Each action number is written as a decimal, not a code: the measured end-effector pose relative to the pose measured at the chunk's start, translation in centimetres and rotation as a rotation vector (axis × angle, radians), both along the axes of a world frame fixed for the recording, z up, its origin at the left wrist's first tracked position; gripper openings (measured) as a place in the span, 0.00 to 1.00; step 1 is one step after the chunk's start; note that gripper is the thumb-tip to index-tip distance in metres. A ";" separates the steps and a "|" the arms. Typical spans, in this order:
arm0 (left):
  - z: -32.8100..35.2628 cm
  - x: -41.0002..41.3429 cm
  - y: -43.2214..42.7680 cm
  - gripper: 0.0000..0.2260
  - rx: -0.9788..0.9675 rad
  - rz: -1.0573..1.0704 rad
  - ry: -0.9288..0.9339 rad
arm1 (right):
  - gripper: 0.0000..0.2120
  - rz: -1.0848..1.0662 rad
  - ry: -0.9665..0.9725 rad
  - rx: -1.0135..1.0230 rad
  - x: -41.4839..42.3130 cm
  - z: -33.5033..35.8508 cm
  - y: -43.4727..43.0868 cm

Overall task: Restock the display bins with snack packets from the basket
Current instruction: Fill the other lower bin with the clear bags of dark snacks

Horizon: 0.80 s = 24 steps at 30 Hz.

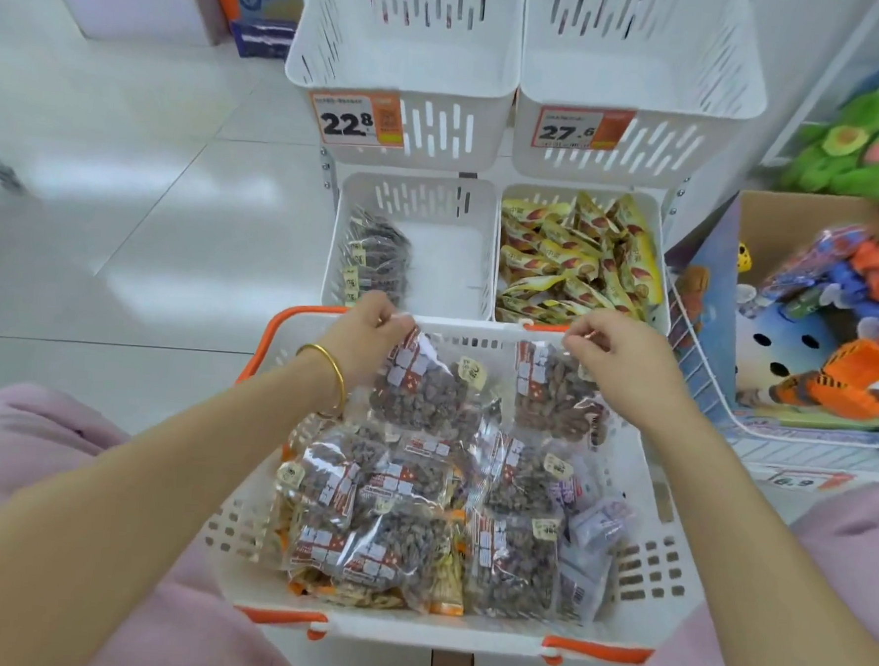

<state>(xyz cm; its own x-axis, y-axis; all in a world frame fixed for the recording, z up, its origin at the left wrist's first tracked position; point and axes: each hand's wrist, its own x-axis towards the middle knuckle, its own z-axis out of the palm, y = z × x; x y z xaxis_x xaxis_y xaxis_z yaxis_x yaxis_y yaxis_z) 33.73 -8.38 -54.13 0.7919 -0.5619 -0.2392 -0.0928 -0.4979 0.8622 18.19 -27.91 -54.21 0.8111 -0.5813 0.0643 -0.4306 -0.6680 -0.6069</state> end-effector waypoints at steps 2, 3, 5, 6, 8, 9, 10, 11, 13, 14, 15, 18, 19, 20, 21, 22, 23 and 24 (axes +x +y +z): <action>0.9 0.7 -0.1 0.10 -0.031 0.007 0.000 | 0.06 0.039 -0.096 0.170 0.1 1.2 0.1; 1.0 1.0 0.0 0.10 -0.024 0.012 0.012 | 0.05 0.058 -0.145 0.318 0.2 1.6 0.3; 0.8 1.3 0.2 0.07 -0.014 0.056 0.047 | 0.05 0.076 -0.198 0.600 0.3 1.9 1.0; 0.7 1.1 0.2 0.07 -0.029 0.083 0.079 | 0.06 0.072 -0.207 0.711 0.4 1.7 1.4; 0.5 0.5 -0.2 0.06 -0.082 0.103 0.189 | 0.06 0.042 -0.214 0.828 0.8 0.8 2.2; 0.4 0.2 -0.5 0.06 -0.114 0.096 0.250 | 0.06 0.025 -0.220 0.849 1.1 0.3 2.6; 0.3 -0.2 -0.7 0.06 -0.143 0.080 0.307 | 0.06 0.012 -0.235 0.871 1.2 -0.1 2.9; 0.3 -0.5 -0.9 0.06 -0.168 0.058 0.350 | 0.06 0.004 -0.257 0.904 1.4 -0.5 3.1; 0.3 -0.8 -0.9 0.06 -0.196 0.022 0.392 | 0.06 -0.014 -0.287 0.973 1.7 -1.2 3.4; 0.3 -0.9 -0.9 0.07 -0.212 0.011 0.415 | 0.07 -0.022 -0.293 0.981 1.8 -1.4 3.6; 0.3 -1.0 -0.8 0.07 -0.241 -0.002 0.446 | 0.08 -0.029 -0.299 0.961 2.0 -1.6 3.7; 0.4 -1.3 -0.6 0.19 -0.291 -0.050 0.506 | 0.10 -0.046 -0.331 0.829 2.4 -1.8 4.3; 0.3 -1.5 -0.6 0.26 -0.221 -0.094 0.421 | 0.09 -0.048 -0.347 0.779 2.5 -1.7 4.5; 0.2 -1.9 -0.5 0.31 -0.133 -0.155 0.291 | 0.08 -0.048 -0.363 0.727 2.6 -1.6 4.7; 0.2 -2.3 -0.5 0.33 -0.088 -0.202 0.166 | 0.07 -0.043 -0.370 0.672 2.6 -1.5 4.9; 0.0 -2.6 -0.5 0.34 -0.073 -0.222 0.076 | 0.06 -0.036 -0.372 0.624 2.6 -1.4 5.1; -0.4 -2.8 -0.7 0.34 -0.077 -0.212 0.038 | 0.04 -0.039 -0.358 0.590 2.7 -1.5 5.3; -0.7 -2.8 -0.7 0.35 -0.097 -0.183 0.038 | 0.01 -0.050 -0.340 0.586 2.7 -1.4 5.4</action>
<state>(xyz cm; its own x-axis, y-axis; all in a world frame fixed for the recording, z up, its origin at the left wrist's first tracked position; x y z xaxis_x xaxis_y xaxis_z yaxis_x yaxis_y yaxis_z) 30.97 -9.04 -54.87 0.6656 -0.7177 -0.2046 -0.1405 -0.3898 0.9101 20.90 -22.47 -55.56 0.7729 -0.6339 -0.0265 -0.1739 -0.1715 -0.9697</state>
